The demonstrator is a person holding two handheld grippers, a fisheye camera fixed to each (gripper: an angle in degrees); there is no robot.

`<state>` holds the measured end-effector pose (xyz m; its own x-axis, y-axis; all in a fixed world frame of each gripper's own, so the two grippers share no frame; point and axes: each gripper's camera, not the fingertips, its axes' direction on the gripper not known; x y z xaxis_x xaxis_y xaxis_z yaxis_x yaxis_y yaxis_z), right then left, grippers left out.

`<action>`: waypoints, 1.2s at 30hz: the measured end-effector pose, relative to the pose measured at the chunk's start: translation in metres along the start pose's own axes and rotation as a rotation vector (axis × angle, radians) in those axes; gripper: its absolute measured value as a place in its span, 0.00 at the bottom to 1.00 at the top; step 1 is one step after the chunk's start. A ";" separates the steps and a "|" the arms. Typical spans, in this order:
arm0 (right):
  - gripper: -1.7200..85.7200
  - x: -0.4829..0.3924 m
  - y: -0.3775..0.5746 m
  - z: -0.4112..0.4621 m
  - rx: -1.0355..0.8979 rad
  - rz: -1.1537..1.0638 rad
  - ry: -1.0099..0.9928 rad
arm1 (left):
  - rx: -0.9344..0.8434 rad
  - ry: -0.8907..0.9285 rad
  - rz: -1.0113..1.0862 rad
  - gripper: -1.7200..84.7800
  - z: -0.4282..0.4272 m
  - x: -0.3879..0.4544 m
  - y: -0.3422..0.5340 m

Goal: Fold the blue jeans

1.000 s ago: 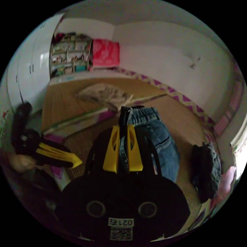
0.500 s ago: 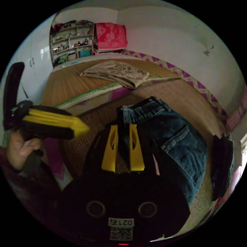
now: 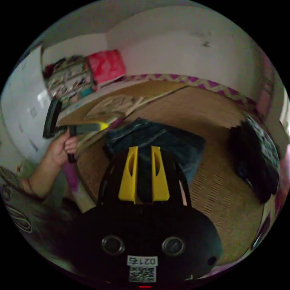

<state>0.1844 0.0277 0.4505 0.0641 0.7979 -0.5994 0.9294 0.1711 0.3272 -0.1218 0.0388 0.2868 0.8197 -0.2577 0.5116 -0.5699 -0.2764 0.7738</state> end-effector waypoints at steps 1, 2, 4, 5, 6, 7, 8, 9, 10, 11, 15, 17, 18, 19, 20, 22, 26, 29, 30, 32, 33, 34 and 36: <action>0.12 0.043 0.009 -0.022 0.048 0.103 0.036 | -0.009 -0.011 -0.004 0.01 0.000 -0.008 -0.014; 0.13 0.088 0.017 -0.031 0.051 0.196 0.044 | -0.033 -0.015 -0.023 0.01 0.003 -0.018 -0.029; 0.16 0.156 0.029 -0.024 -0.022 0.309 -0.045 | -0.111 0.010 -0.069 0.02 0.015 -0.037 -0.052; 0.17 0.197 0.038 -0.009 -0.070 0.382 -0.151 | -0.150 0.072 -0.098 0.04 0.026 -0.052 -0.064; 0.17 0.215 0.043 0.000 -0.097 0.418 -0.207 | -0.172 0.108 -0.109 0.05 0.031 -0.058 -0.070; 0.18 0.245 0.053 0.016 -0.130 0.483 -0.321 | -0.206 0.163 -0.141 0.06 0.040 -0.072 -0.079; 0.19 0.268 0.062 0.029 -0.154 0.535 -0.399 | -0.228 0.213 -0.192 0.08 0.047 -0.086 -0.086; 0.19 0.276 0.066 0.034 -0.167 0.552 -0.423 | -0.237 0.245 -0.210 0.10 0.050 -0.093 -0.089; 0.20 0.289 0.073 0.040 -0.185 0.564 -0.463 | -0.263 0.300 -0.240 0.12 0.054 -0.106 -0.095; 0.20 0.298 0.078 0.042 -0.188 0.569 -0.482 | -0.289 0.352 -0.268 0.15 0.058 -0.118 -0.100; 0.20 0.321 0.086 0.039 -0.203 0.569 -0.504 | -0.290 0.453 -0.320 0.16 0.060 -0.144 -0.114; 0.20 0.333 0.090 0.040 -0.217 0.565 -0.525 | -0.268 0.480 -0.343 0.16 0.057 -0.155 -0.124; 0.20 0.336 0.090 0.040 -0.221 0.563 -0.529 | -0.262 0.476 -0.345 0.16 0.055 -0.157 -0.127; 0.20 0.341 0.092 0.039 -0.227 0.562 -0.539 | -0.241 0.470 -0.337 0.16 0.049 -0.159 -0.132; 0.20 0.346 0.095 0.037 -0.228 0.559 -0.537 | -0.225 0.456 -0.330 0.14 0.043 -0.161 -0.137; 0.19 0.354 0.098 0.034 -0.230 0.557 -0.529 | -0.248 0.431 -0.321 0.13 0.044 -0.162 -0.143; 0.19 0.372 0.105 0.029 -0.231 0.553 -0.528 | -0.311 0.395 -0.310 0.15 0.059 -0.163 -0.154; 0.19 0.385 0.109 0.023 -0.230 0.551 -0.528 | -0.339 0.372 -0.284 0.18 0.065 -0.162 -0.165; 0.19 0.388 0.110 0.022 -0.230 0.552 -0.529 | -0.348 0.379 -0.283 0.18 0.068 -0.163 -0.167; 0.19 0.397 0.112 0.018 -0.229 0.551 -0.526 | -0.357 0.449 -0.298 0.20 0.075 -0.167 -0.174; 0.19 0.399 0.112 0.017 -0.230 0.550 -0.525 | -0.361 0.466 -0.294 0.21 0.077 -0.167 -0.176; 0.19 0.404 0.113 0.015 -0.231 0.549 -0.525 | -0.366 0.508 -0.287 0.22 0.080 -0.165 -0.181; 0.18 0.411 0.114 0.012 -0.232 0.550 -0.531 | -0.369 0.574 -0.279 0.23 0.084 -0.162 -0.188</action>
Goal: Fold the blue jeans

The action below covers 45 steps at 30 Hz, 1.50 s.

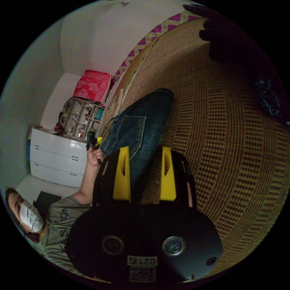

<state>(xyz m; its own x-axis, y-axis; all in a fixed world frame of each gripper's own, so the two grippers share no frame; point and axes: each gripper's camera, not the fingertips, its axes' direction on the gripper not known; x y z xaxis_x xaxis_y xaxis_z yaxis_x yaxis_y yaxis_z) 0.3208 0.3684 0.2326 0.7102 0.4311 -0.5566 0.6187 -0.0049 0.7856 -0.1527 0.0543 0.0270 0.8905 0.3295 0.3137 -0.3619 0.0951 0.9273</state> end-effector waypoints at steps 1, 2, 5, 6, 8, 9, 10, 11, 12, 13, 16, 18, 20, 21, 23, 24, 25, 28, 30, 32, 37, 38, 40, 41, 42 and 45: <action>0.18 0.004 -0.001 -0.004 0.000 0.003 -0.007 | -0.011 0.016 0.010 0.24 0.002 0.002 -0.005; 0.18 0.007 -0.002 -0.009 0.000 0.004 -0.012 | -0.029 -0.004 0.013 0.24 0.006 0.003 -0.009; 0.18 0.013 -0.004 -0.018 0.002 0.002 -0.016 | -0.068 -0.084 0.010 0.21 0.019 0.008 -0.018; 0.18 0.014 -0.004 -0.020 0.002 0.001 -0.016 | -0.071 -0.088 0.002 0.20 0.020 0.008 -0.020; 0.18 0.017 -0.007 -0.027 0.000 -0.003 -0.014 | -0.078 -0.120 -0.043 0.16 0.025 0.005 -0.026; 0.18 0.018 -0.008 -0.028 0.001 -0.003 -0.016 | -0.082 -0.121 -0.045 0.16 0.026 0.005 -0.027; 0.18 0.019 -0.010 -0.031 0.001 -0.002 -0.022 | -0.086 -0.114 -0.051 0.15 0.028 0.005 -0.029; 0.18 0.021 -0.012 -0.034 0.002 -0.002 -0.023 | -0.090 -0.112 -0.060 0.15 0.030 0.005 -0.031; 0.18 0.021 -0.012 -0.035 0.003 -0.002 -0.024 | -0.092 -0.111 -0.062 0.15 0.032 0.006 -0.032; 0.18 0.023 -0.014 -0.038 0.006 -0.003 -0.027 | -0.094 -0.116 -0.057 0.15 0.034 0.008 -0.033; 0.17 0.026 -0.017 -0.046 0.013 -0.003 -0.037 | -0.092 -0.123 -0.037 0.15 0.040 0.014 -0.032; 0.17 0.027 -0.019 -0.050 0.017 -0.005 -0.042 | -0.090 -0.122 -0.033 0.15 0.044 0.015 -0.030; 0.17 0.028 -0.022 -0.054 0.021 -0.004 -0.050 | -0.086 -0.119 -0.016 0.15 0.048 0.018 -0.028; 0.17 0.028 -0.023 -0.056 0.023 -0.005 -0.051 | -0.083 -0.122 -0.004 0.15 0.050 0.019 -0.027; 0.17 0.028 -0.028 -0.059 0.022 -0.008 -0.052 | -0.079 -0.136 0.014 0.14 0.056 0.021 -0.022; 0.17 0.028 -0.029 -0.060 0.021 -0.009 -0.050 | -0.080 -0.138 0.019 0.14 0.057 0.022 -0.021; 0.17 0.026 -0.031 -0.061 0.018 -0.012 -0.045 | -0.077 -0.141 0.025 0.14 0.060 0.024 -0.019; 0.15 0.023 -0.037 -0.061 0.008 -0.024 -0.035 | -0.064 -0.151 0.046 0.14 0.066 0.029 -0.011; 0.14 0.021 -0.041 -0.059 0.006 -0.026 -0.037 | -0.056 -0.128 0.032 0.13 0.069 0.028 -0.006; 0.12 0.020 -0.046 -0.057 0.011 -0.010 -0.031 | -0.056 -0.086 0.009 0.10 0.077 0.025 0.001; 0.11 0.012 -0.052 -0.067 0.058 0.026 -0.098 | -0.013 -0.079 0.032 0.08 0.077 0.048 0.019; 0.11 0.005 -0.054 -0.074 0.067 0.013 -0.132 | -0.004 -0.071 0.059 0.08 0.077 0.064 0.024; 0.11 -0.010 -0.056 -0.091 0.077 -0.016 -0.168 | 0.006 -0.069 0.126 0.08 0.077 0.097 0.031; 0.11 -0.021 -0.057 -0.108 0.091 -0.052 -0.169 | 0.016 -0.062 0.171 0.08 0.078 0.122 0.033; 0.11 -0.027 -0.057 -0.119 0.101 -0.068 -0.170 | 0.022 -0.055 0.193 0.08 0.079 0.135 0.033; 0.11 -0.051 -0.059 -0.181 0.174 -0.133 -0.165 | 0.037 -0.023 0.280 0.08 0.102 0.202 0.021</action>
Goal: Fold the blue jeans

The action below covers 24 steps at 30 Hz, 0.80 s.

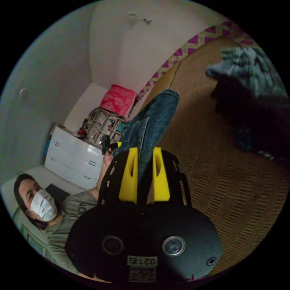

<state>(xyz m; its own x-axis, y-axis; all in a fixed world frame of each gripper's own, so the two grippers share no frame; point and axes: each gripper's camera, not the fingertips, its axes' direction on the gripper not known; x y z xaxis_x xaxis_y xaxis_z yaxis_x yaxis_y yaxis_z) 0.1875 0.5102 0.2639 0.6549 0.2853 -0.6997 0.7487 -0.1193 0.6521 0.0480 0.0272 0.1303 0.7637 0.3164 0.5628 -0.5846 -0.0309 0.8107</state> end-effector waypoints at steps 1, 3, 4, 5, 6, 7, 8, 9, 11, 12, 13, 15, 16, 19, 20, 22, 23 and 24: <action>0.11 -0.013 -0.009 -0.028 0.031 -0.024 0.033 | -0.006 0.001 0.036 0.08 0.018 0.023 -0.018; 0.11 -0.029 -0.024 -0.074 0.086 -0.054 0.111 | -0.026 0.018 0.070 0.08 0.054 0.053 -0.052; 0.11 -0.036 -0.033 -0.105 0.132 -0.059 0.161 | -0.038 0.037 0.083 0.08 0.081 0.071 -0.078; 0.11 -0.041 -0.043 -0.137 0.176 -0.054 0.206 | -0.048 0.052 0.089 0.08 0.109 0.087 -0.101; 0.11 -0.042 -0.048 -0.152 0.197 -0.052 0.227 | -0.051 0.057 0.096 0.08 0.124 0.096 -0.112; 0.11 -0.044 -0.058 -0.180 0.236 -0.047 0.273 | -0.059 0.055 0.120 0.09 0.152 0.113 -0.133; 0.11 -0.041 -0.065 -0.203 0.277 -0.023 0.311 | -0.064 0.047 0.150 0.09 0.179 0.128 -0.150; 0.11 -0.038 -0.069 -0.212 0.295 -0.015 0.335 | -0.064 0.043 0.162 0.09 0.192 0.134 -0.157; 0.12 -0.020 -0.082 -0.230 0.347 0.017 0.435 | -0.085 -0.017 0.168 0.10 0.239 0.137 -0.172; 0.13 -0.013 -0.085 -0.229 0.355 0.032 0.469 | -0.089 -0.046 0.154 0.09 0.249 0.134 -0.172; 0.14 0.006 -0.089 -0.222 0.358 0.083 0.550 | -0.096 -0.100 0.122 0.09 0.263 0.123 -0.166; 0.15 0.035 -0.090 -0.198 0.302 0.160 0.693 | -0.088 -0.119 0.118 0.06 0.270 0.108 -0.146; 0.15 0.047 -0.087 -0.179 0.255 0.181 0.772 | -0.073 -0.122 0.132 0.05 0.266 0.100 -0.129; 0.14 0.034 -0.061 -0.128 0.273 0.064 0.802 | -0.056 -0.123 0.210 0.03 0.238 0.093 -0.080; 0.14 0.017 -0.049 -0.100 0.273 -0.020 0.782 | -0.041 -0.114 0.241 0.02 0.221 0.093 -0.059; 0.14 -0.016 -0.025 -0.050 0.290 -0.183 0.761 | -0.003 -0.112 0.298 0.02 0.189 0.098 -0.024; 0.13 -0.041 -0.005 -0.008 0.288 -0.305 0.750 | 0.032 -0.135 0.321 0.02 0.165 0.103 0.000; 0.13 -0.054 0.006 0.014 0.283 -0.366 0.746 | 0.057 -0.154 0.335 0.02 0.152 0.106 0.013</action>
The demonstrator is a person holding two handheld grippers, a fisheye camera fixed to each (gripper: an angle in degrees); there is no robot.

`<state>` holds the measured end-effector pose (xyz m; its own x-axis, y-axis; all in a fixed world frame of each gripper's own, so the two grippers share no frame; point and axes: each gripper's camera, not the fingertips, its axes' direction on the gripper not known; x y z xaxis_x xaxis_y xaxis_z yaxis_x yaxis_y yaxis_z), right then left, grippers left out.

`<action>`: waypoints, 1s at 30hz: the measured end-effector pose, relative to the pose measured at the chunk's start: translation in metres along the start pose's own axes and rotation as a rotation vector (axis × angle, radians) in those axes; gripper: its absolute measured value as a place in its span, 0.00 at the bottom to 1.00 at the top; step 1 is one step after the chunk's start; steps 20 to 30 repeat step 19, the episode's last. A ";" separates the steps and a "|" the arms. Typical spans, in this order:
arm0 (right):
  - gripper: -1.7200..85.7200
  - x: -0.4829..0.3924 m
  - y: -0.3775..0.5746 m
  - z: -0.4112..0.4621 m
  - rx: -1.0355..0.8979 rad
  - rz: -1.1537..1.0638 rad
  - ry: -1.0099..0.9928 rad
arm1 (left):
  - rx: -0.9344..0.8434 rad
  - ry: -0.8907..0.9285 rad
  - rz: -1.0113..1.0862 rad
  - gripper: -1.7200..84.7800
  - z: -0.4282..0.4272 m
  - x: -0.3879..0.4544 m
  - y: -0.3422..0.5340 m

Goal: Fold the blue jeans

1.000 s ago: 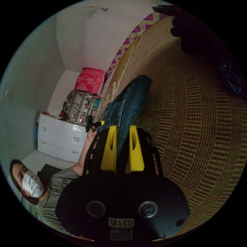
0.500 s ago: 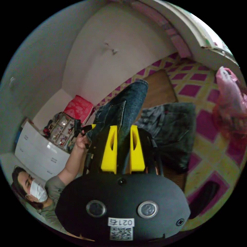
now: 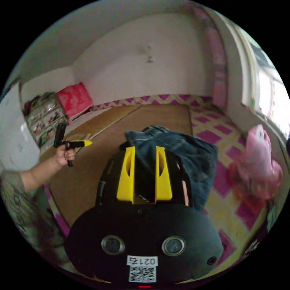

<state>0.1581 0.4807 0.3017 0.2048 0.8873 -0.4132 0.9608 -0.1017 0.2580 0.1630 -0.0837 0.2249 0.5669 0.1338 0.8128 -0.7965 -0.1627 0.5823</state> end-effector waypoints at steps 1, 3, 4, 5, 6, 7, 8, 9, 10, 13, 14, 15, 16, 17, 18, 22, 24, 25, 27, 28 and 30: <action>0.11 -0.055 0.017 0.008 0.037 -0.111 0.000 | 0.054 -0.056 0.024 0.02 -0.029 0.011 0.022; 0.11 -0.141 0.048 0.022 0.090 -0.275 0.036 | 0.142 -0.179 0.060 0.03 -0.078 0.029 0.058; 0.11 -0.194 0.069 0.034 0.128 -0.376 0.084 | 0.212 -0.258 0.085 0.04 -0.111 0.039 0.085; 0.11 -0.245 0.092 0.048 0.179 -0.458 0.111 | 0.241 -0.285 0.140 0.06 -0.141 0.048 0.111; 0.11 -0.270 0.103 0.056 0.198 -0.501 0.110 | 0.242 -0.286 0.132 0.07 -0.155 0.048 0.122; 0.10 -0.317 0.122 0.075 0.207 -0.585 0.080 | 0.230 -0.266 0.088 0.08 -0.183 0.045 0.144; 0.09 -0.360 0.136 0.097 0.180 -0.635 0.049 | 0.232 -0.220 0.047 0.07 -0.211 0.039 0.167; 0.09 -0.381 0.140 0.109 0.164 -0.647 0.033 | 0.243 -0.209 0.038 0.07 -0.225 0.037 0.179; 0.06 -0.419 0.148 0.132 0.137 -0.669 -0.006 | 0.270 -0.234 0.035 0.04 -0.253 0.038 0.204; 0.04 -0.515 0.166 0.191 0.129 -0.749 -0.049 | 0.272 -0.300 0.004 0.01 -0.311 0.040 0.254; 0.05 -0.554 0.170 0.217 0.106 -0.797 -0.090 | 0.275 -0.316 -0.024 0.01 -0.331 0.039 0.274; 0.05 -0.574 0.172 0.231 0.099 -0.818 -0.105 | 0.287 -0.330 -0.046 0.01 -0.341 0.038 0.284; 0.06 -0.611 0.176 0.257 0.086 -0.865 -0.149 | 0.312 -0.375 -0.082 0.01 -0.359 0.037 0.304; 0.08 -0.647 0.179 0.285 0.071 -0.905 -0.194 | 0.320 -0.447 -0.112 0.01 -0.374 0.038 0.321; 0.08 -0.665 0.179 0.301 0.060 -0.918 -0.210 | 0.317 -0.486 -0.124 0.02 -0.381 0.038 0.329; 0.09 -0.698 0.180 0.334 0.024 -0.952 -0.252 | 0.305 -0.551 -0.148 0.02 -0.393 0.039 0.343; 0.09 -0.698 0.180 0.334 0.024 -0.952 -0.252 | 0.305 -0.551 -0.148 0.02 -0.393 0.039 0.343; 0.09 -0.698 0.180 0.334 0.024 -0.952 -0.252 | 0.305 -0.551 -0.148 0.02 -0.393 0.039 0.343; 0.09 -0.698 0.180 0.334 0.024 -0.952 -0.252 | 0.305 -0.551 -0.148 0.02 -0.393 0.039 0.343; 0.09 -0.698 0.180 0.334 0.024 -0.952 -0.252 | 0.305 -0.551 -0.148 0.02 -0.393 0.039 0.343; 0.09 -0.698 0.180 0.334 0.024 -0.952 -0.252 | 0.305 -0.551 -0.148 0.02 -0.393 0.039 0.343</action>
